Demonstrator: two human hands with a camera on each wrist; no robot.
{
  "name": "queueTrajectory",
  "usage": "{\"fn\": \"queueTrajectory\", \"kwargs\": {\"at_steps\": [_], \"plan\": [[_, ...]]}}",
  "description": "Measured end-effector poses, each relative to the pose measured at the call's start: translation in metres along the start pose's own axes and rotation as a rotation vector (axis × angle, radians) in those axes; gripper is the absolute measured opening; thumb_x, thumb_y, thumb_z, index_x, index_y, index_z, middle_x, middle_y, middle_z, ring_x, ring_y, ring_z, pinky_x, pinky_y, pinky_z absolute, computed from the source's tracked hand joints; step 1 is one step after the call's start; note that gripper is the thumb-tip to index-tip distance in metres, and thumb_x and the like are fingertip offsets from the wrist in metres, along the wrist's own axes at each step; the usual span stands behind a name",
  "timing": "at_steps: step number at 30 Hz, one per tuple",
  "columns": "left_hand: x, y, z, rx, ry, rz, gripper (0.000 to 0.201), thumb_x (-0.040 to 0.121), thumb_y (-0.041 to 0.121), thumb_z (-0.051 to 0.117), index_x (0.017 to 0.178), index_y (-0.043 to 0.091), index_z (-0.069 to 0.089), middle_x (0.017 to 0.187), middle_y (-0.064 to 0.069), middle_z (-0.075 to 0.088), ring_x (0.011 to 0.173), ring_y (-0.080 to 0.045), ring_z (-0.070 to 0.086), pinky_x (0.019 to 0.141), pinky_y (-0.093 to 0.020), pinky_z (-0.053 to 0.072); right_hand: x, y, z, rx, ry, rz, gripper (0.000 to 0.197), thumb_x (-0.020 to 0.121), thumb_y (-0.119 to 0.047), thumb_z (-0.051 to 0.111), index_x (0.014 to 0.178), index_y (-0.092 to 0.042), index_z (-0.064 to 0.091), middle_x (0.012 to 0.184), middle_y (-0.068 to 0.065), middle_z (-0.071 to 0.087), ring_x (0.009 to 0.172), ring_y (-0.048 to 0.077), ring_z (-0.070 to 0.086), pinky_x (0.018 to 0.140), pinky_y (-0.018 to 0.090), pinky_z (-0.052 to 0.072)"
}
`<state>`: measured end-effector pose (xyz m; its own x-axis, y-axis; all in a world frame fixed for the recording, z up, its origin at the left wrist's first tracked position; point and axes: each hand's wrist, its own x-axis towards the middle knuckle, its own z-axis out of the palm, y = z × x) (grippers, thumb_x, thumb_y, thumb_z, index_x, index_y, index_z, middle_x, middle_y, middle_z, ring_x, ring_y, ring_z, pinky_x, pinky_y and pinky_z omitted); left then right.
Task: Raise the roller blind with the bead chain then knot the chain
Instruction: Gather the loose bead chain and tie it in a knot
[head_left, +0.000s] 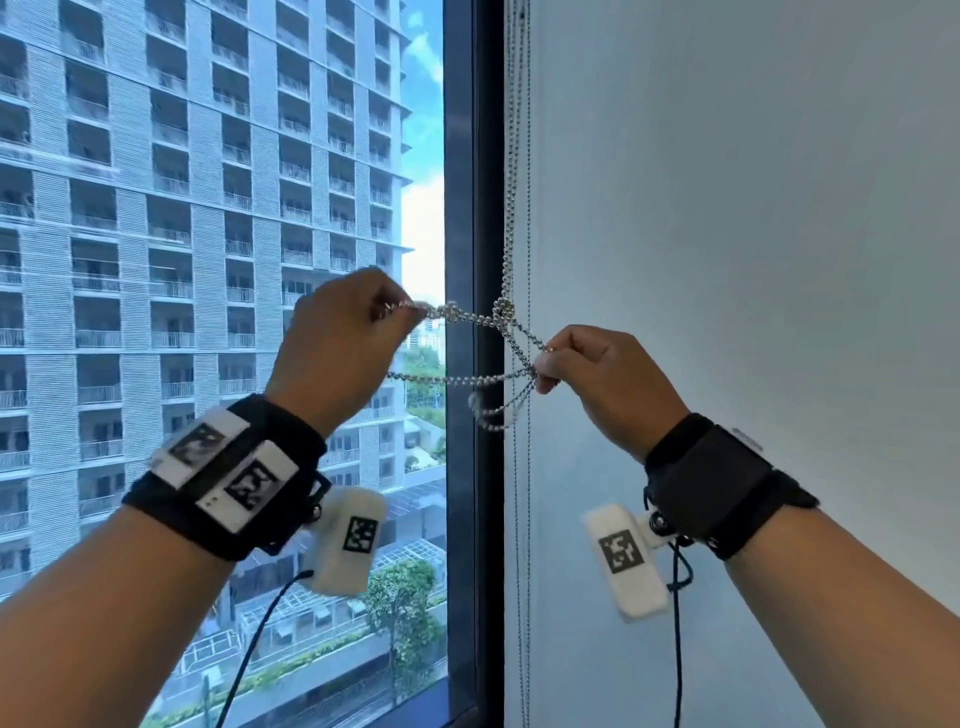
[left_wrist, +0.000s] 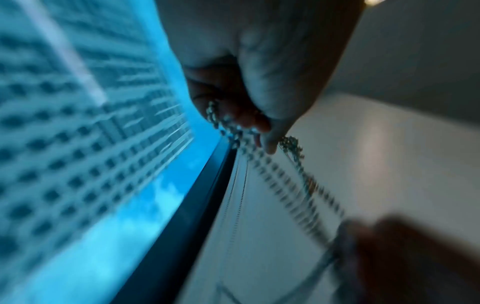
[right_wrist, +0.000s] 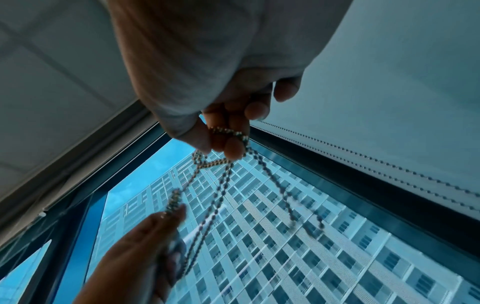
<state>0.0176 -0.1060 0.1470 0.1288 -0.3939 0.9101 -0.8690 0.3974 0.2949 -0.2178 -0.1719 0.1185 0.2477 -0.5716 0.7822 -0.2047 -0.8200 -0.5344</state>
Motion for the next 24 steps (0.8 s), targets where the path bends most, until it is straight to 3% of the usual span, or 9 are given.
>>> {"fn": "queueTrajectory", "kwargs": {"at_steps": [2, 4, 5, 7, 10, 13, 16, 20, 24], "plan": [[0.000, 0.000, 0.001, -0.730, -0.019, -0.322, 0.015, 0.095, 0.023, 0.064, 0.082, 0.015, 0.061, 0.058, 0.003, 0.055, 0.060, -0.014, 0.059, 0.064, -0.032, 0.055, -0.001, 0.005, 0.002, -0.004, -0.007, 0.028, 0.022, 0.091, -0.019, 0.059, 0.073, -0.007, 0.063, 0.075, 0.004, 0.071, 0.073, 0.032, 0.055, 0.071, 0.033, 0.042], [-0.007, 0.004, 0.004, -1.073, -0.069, -0.526, 0.014, 0.098, 0.019, 0.058, 0.085, 0.014, 0.057, 0.056, 0.003, 0.038, 0.048, -0.010, 0.045, 0.050, -0.025, 0.052, -0.003, 0.011, 0.007, 0.017, -0.013, 0.070, 0.023, 0.094, -0.021, 0.057, 0.076, -0.008, 0.061, 0.075, 0.000, 0.068, 0.064, 0.012, 0.049, 0.071, 0.031, 0.040], [-0.009, 0.005, 0.007, -1.053, -0.094, -0.548, 0.018, 0.099, 0.023, 0.057, 0.083, 0.015, 0.055, 0.056, 0.004, 0.032, 0.044, -0.010, 0.034, 0.040, -0.021, 0.040, -0.004, 0.014, 0.009, 0.025, -0.017, 0.078, 0.024, 0.095, -0.023, 0.056, 0.076, -0.010, 0.060, 0.076, -0.001, 0.066, 0.062, 0.007, 0.047, 0.071, 0.029, 0.039], [-0.014, 0.006, 0.010, -0.875, -0.128, -0.463, 0.034, 0.098, 0.038, 0.057, 0.073, 0.016, 0.054, 0.051, 0.007, 0.028, 0.040, -0.011, 0.024, 0.040, -0.019, 0.023, -0.007, 0.017, 0.013, 0.039, -0.017, 0.073, 0.025, 0.097, -0.025, 0.055, 0.075, -0.012, 0.057, 0.076, -0.001, 0.063, 0.060, 0.001, 0.046, 0.071, 0.027, 0.038], [-0.018, 0.005, 0.004, -0.464, -0.097, -0.317, 0.053, 0.090, 0.053, 0.061, 0.061, 0.008, 0.060, 0.043, 0.005, 0.039, 0.032, -0.009, 0.033, 0.048, -0.024, 0.027, -0.009, 0.023, 0.017, 0.095, -0.024, 0.103, 0.024, 0.098, -0.027, 0.054, 0.077, -0.014, 0.056, 0.073, -0.007, 0.062, 0.063, 0.005, 0.046, 0.069, 0.026, 0.038], [-0.018, 0.007, -0.008, 0.115, -0.087, -0.140, 0.063, 0.087, 0.058, 0.062, 0.058, 0.002, 0.060, 0.047, -0.011, 0.050, 0.043, -0.017, 0.050, 0.050, -0.029, 0.033, -0.010, 0.032, 0.017, 0.155, -0.037, 0.162, 0.024, 0.097, -0.033, 0.054, 0.078, -0.018, 0.057, 0.075, -0.004, 0.062, 0.068, 0.015, 0.043, 0.066, 0.027, 0.037], [-0.018, 0.002, -0.013, 0.437, -0.114, -0.064, 0.063, 0.089, 0.062, 0.053, 0.052, 0.011, 0.054, 0.052, -0.005, 0.053, 0.053, -0.021, 0.051, 0.053, -0.031, 0.033, -0.010, 0.038, 0.018, 0.197, -0.018, 0.174, 0.021, 0.098, -0.035, 0.053, 0.087, -0.017, 0.056, 0.076, -0.002, 0.059, 0.065, 0.015, 0.044, 0.064, 0.026, 0.037], [-0.035, 0.000, -0.001, 0.327, -0.302, -0.063, 0.060, 0.096, 0.056, 0.049, 0.063, 0.008, 0.063, 0.054, -0.007, 0.057, 0.054, -0.020, 0.057, 0.052, -0.028, 0.037, -0.012, 0.042, 0.022, 0.277, 0.028, 0.167, 0.032, 0.101, -0.046, 0.044, 0.112, -0.022, 0.061, 0.072, -0.001, 0.052, 0.064, 0.013, 0.042, 0.063, 0.028, 0.038], [-0.060, 0.008, 0.024, 0.045, -0.435, -0.078, 0.050, 0.099, 0.047, 0.049, 0.067, 0.014, 0.067, 0.040, 0.007, 0.047, 0.036, -0.003, 0.044, 0.049, -0.027, 0.032, -0.020, 0.050, 0.032, 0.603, 0.051, 0.273, 0.045, 0.100, -0.054, 0.041, 0.097, -0.022, 0.072, 0.063, -0.003, 0.036, 0.057, 0.012, 0.029, 0.060, 0.028, 0.027]]}}
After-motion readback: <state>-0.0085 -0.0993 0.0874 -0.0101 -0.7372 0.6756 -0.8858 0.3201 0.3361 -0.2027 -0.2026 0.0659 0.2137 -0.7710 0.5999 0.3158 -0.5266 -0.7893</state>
